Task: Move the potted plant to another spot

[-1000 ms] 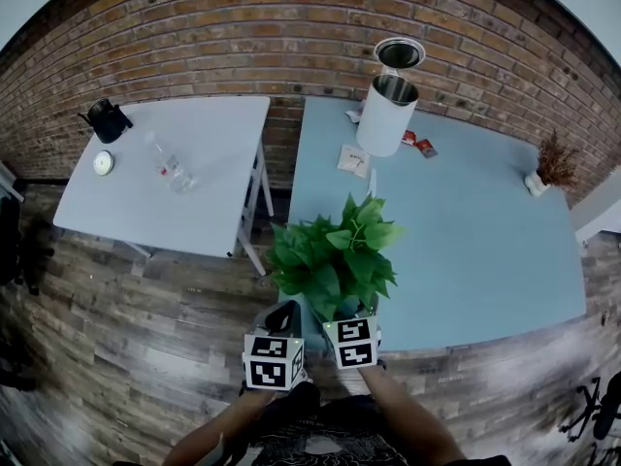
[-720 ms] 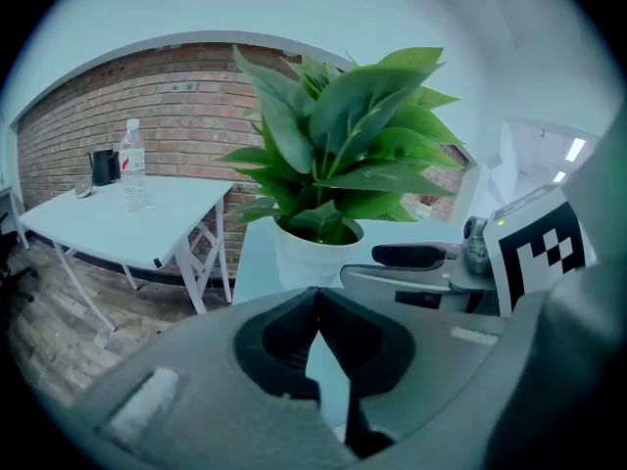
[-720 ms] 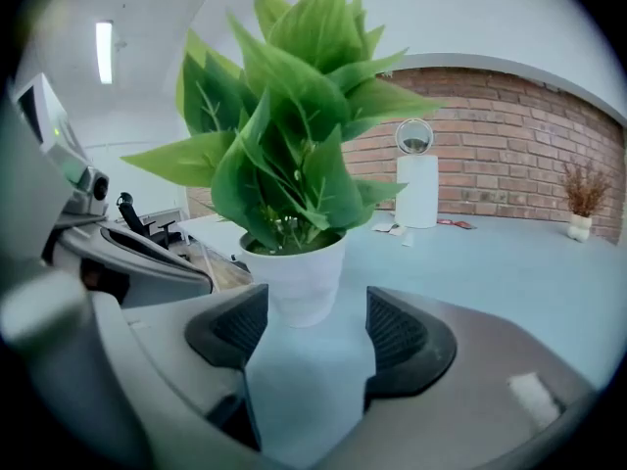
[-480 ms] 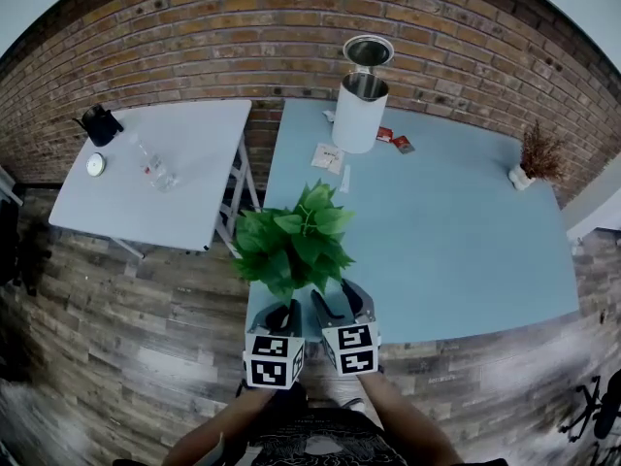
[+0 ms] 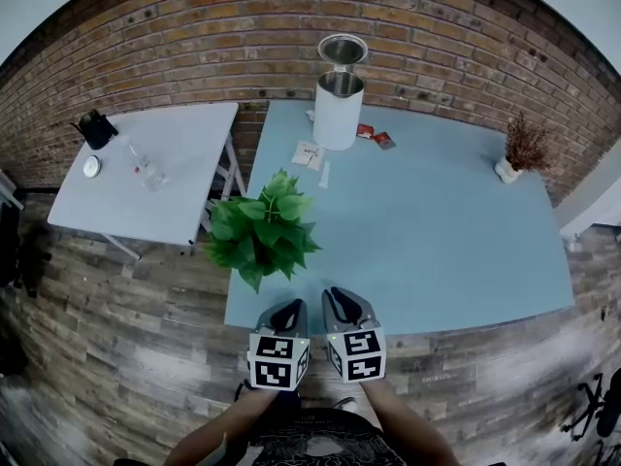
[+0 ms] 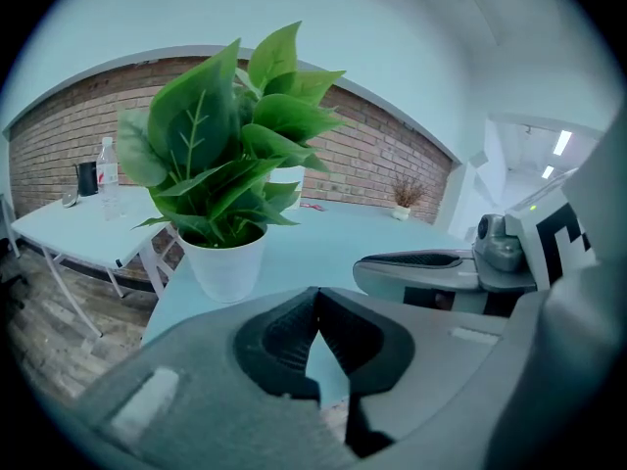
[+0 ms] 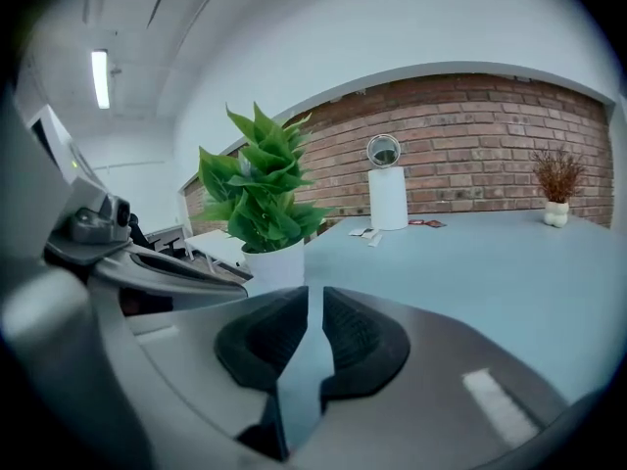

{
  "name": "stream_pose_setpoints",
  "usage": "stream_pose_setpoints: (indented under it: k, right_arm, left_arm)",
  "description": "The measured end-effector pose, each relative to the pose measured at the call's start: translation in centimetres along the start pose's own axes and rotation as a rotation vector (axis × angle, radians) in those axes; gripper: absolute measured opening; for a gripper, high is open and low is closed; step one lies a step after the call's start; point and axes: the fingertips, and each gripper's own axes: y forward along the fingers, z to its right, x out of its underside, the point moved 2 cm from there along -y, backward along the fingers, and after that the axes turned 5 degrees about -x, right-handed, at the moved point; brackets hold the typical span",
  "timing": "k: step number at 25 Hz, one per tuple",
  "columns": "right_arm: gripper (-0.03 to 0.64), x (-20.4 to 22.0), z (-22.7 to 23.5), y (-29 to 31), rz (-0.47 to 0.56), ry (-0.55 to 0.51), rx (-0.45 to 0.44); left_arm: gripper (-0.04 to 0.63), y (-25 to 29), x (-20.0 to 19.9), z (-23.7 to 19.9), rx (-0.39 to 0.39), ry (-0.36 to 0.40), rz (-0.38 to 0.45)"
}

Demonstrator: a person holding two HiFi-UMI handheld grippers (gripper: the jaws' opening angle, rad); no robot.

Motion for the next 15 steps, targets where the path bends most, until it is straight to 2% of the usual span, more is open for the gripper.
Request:
stream_pose_setpoints:
  k: [5,15]
  right_arm:
    - [0.006,-0.7,0.4,-2.2,0.036,0.003,0.004]
    - [0.006,-1.1,0.8,-5.7,0.038,0.004,-0.018]
  left_arm:
    - [0.000,-0.2,-0.2,1.9,0.007,0.020,0.010]
    - [0.000,-1.6,-1.0,5.6,0.015,0.040,0.054]
